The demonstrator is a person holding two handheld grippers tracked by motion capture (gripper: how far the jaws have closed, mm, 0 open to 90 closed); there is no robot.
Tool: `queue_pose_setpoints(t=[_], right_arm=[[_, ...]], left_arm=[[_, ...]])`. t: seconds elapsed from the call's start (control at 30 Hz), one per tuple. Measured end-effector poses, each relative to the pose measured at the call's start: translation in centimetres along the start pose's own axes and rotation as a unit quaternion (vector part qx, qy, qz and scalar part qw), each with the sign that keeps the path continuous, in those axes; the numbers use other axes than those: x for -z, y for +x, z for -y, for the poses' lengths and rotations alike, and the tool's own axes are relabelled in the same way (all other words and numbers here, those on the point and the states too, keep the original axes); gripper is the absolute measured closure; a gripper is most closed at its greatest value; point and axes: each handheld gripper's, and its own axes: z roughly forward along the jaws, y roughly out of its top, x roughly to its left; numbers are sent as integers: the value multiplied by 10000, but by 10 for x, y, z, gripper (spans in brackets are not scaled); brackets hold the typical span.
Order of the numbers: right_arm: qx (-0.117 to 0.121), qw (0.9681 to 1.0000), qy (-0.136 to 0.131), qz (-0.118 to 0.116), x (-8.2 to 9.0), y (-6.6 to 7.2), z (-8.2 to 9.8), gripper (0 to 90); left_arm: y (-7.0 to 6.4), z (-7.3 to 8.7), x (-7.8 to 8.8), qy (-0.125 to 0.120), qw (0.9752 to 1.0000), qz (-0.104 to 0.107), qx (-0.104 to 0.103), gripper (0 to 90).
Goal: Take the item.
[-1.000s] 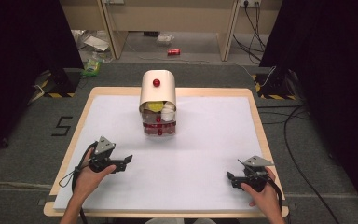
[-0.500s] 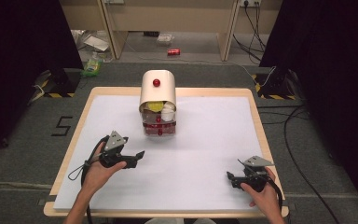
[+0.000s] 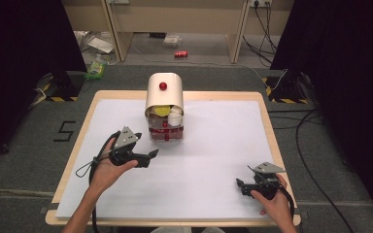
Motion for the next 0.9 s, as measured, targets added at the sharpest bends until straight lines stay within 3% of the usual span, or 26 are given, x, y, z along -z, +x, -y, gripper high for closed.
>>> queue_pose_setpoints(t=[0.4,0.9], right_arm=[[-1,10000,-1,-4,0,0,0,138],[2,10000,1,-6,0,0,0,138]], left_arm=[[2,-36,-11,-145,9996,148,-181,151],[6,-56,-29,-205,9993,147,-286,151]])
